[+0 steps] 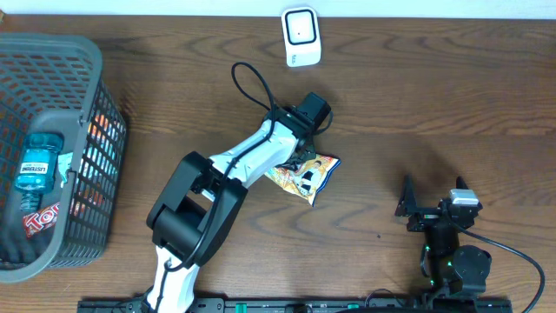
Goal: Scan the item barcode
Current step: 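Carry the snack bag to the table center and lower it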
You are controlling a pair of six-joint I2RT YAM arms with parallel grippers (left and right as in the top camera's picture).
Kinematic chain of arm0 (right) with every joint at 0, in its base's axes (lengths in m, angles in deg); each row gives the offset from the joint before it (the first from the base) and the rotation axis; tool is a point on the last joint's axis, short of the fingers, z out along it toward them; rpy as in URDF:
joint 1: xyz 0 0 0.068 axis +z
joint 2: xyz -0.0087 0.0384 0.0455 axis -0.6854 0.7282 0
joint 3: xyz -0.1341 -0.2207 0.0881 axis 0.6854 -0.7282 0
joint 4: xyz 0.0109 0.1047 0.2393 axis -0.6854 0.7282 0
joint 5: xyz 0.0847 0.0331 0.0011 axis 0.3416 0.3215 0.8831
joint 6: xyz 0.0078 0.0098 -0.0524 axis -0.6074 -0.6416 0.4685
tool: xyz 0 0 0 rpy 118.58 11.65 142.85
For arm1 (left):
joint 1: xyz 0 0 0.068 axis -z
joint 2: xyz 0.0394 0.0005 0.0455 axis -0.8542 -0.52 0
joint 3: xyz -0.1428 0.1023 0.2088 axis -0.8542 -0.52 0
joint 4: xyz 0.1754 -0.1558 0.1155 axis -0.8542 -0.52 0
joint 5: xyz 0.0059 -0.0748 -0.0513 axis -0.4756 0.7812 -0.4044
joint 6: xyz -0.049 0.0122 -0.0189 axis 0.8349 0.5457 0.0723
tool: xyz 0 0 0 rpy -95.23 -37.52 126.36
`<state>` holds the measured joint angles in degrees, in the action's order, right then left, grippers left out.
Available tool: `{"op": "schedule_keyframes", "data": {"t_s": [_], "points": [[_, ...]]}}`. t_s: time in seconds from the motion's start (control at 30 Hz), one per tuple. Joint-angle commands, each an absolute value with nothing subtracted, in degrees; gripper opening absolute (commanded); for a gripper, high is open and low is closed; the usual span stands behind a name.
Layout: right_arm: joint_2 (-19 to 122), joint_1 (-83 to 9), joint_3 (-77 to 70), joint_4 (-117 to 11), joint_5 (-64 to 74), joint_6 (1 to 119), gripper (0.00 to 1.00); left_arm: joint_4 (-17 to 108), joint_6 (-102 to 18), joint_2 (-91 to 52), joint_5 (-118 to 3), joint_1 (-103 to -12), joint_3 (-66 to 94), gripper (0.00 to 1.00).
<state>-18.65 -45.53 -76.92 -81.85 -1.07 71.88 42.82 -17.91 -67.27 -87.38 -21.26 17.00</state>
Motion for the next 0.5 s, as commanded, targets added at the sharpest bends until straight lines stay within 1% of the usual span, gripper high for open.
{"op": "schedule_keyframes", "data": {"t_s": [0.0, 0.1, 0.23, 0.37, 0.47], "points": [[-18.71, -44.94, -76.99, -81.67, -1.27, 72.54, 0.99, 41.11, -18.07, -71.57, -88.1, -21.35, 15.12, 0.14], [-18.69, -44.94, -76.99, -81.67, -1.27, 72.54, 0.99, 41.13, -18.92, -69.98, -88.12, -21.35, 15.25, 0.14], [-18.65, -44.94, -76.99, -81.67, -1.29, 72.54, 0.99, 40.61, -24.49, -65.71, -88.1, -21.35, 17.19, 0.14], [-18.62, -44.94, -76.99, -81.67, -1.29, 72.54, 0.99, 39.14, -25.98, -58.26, -88.36, -21.37, 19.07, 0.14], [-18.62, -44.94, -76.99, -81.65, -1.27, 72.54, 0.99, 38.25, -25.96, -52.08, -92.1, -21.35, 19.05, 0.14]]}}
